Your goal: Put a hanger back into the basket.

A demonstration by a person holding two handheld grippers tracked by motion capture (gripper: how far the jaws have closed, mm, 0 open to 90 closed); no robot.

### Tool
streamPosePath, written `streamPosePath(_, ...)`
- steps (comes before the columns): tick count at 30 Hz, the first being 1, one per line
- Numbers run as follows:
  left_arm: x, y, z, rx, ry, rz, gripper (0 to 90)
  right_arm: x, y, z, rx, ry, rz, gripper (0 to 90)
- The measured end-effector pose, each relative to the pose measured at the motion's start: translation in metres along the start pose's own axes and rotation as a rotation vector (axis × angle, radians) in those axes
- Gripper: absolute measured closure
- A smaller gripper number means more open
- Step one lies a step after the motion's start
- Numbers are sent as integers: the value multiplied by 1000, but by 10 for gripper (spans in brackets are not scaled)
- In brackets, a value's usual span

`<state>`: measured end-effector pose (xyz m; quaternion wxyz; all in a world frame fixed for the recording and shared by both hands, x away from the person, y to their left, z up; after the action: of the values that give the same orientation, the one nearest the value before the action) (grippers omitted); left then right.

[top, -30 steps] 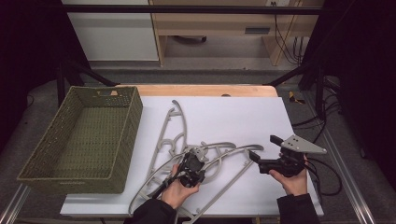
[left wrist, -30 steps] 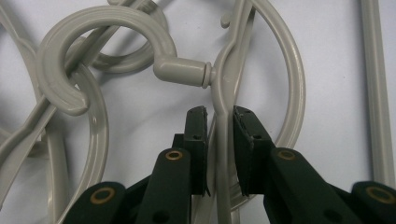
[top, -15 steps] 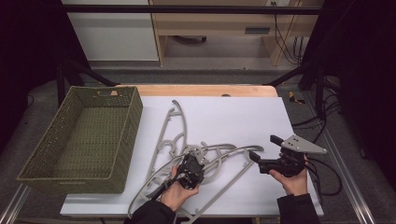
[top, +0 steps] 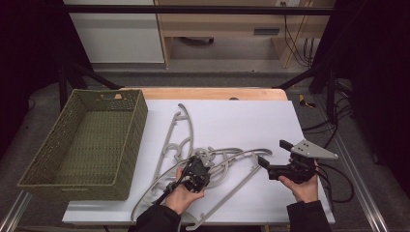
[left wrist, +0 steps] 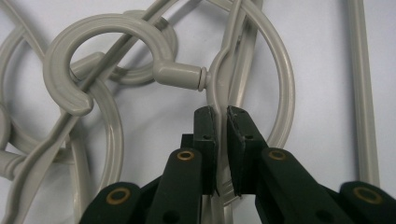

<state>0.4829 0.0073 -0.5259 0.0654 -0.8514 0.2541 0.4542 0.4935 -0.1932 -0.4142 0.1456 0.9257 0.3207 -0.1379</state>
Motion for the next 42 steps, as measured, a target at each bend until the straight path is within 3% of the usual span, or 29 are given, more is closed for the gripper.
streamPosePath(5,0,1,1,7,7,-2,824,0,-1,0,2,1,-3,37)
streamPosePath(13,-13,7,0,28,40,8,828,0,-1,-1,5,6,-6,38)
streamPosePath(23,0,6,6,65,16,11,825,0,-1,0,2,3,-4,38)
streamPosePath(28,1,6,4,88,36,-5,823,0,-1,0,3,2,-5,38)
streamPosePath(34,3,6,4,108,39,12,818,1,-1,0,2,2,-6,38)
streamPosePath(38,6,11,3,110,31,19,734,1,-2,0,1,0,-8,38)
streamPosePath(42,9,14,1,112,29,-10,729,2,-2,0,2,0,-9,38)
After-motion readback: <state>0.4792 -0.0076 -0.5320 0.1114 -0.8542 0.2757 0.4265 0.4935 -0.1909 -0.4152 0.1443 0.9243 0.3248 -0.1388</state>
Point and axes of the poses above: each handheld gripper's, and its own axes: x roughly forward along the jaws, z roughly out of its underside, y roughly to its right, the point moved 10 cm from there along x, roughly forward along the jaws, and after that the axes turned 15 degrees about -x, right-handed, at the moved point
